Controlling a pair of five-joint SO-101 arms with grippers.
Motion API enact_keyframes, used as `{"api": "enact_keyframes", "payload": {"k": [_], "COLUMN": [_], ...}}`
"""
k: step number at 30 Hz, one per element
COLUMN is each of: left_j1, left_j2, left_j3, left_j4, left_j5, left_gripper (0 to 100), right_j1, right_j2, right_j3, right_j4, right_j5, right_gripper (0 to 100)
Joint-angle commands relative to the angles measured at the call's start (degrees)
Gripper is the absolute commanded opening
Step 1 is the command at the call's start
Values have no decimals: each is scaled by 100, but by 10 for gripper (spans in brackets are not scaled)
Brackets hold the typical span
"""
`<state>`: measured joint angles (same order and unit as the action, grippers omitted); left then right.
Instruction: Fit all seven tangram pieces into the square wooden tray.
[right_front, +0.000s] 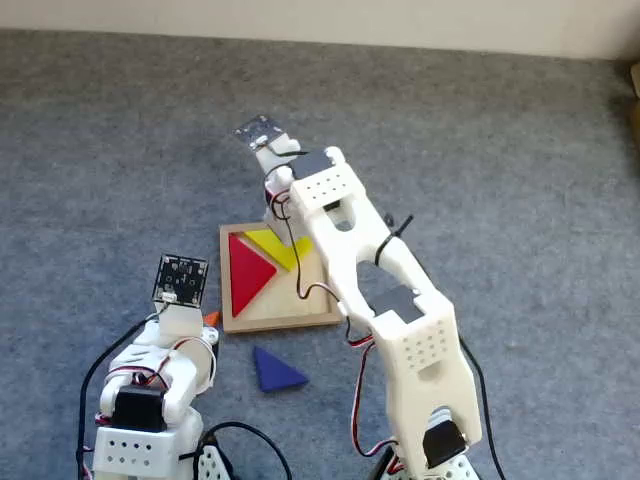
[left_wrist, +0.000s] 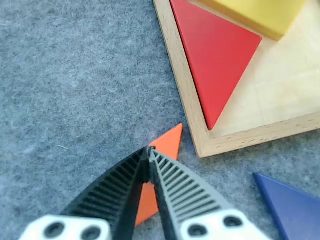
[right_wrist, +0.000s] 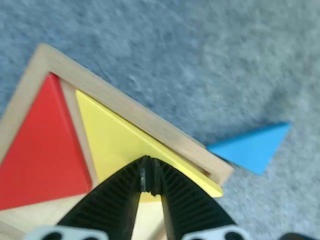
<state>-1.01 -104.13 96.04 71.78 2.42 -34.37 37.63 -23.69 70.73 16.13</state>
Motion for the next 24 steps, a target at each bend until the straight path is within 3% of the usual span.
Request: {"api": "enact_keyframes", "payload": {"k": [1, 6, 24], "left_j1": [-13, -13, -13], "left_j2": [4, 4, 4], "left_j3": [119, 119, 119], "left_j4": [26, 26, 26], "left_j5": [53, 53, 53], "left_gripper": [9, 9, 9], "right_j1": [-198, -242, -435], "right_j2": [48, 13, 48], "right_j3": [-31, -40, -40], "right_j4": [-119, -57, 286], "right_j5": [-26, 457, 484], "right_gripper": [5, 5, 5]}}
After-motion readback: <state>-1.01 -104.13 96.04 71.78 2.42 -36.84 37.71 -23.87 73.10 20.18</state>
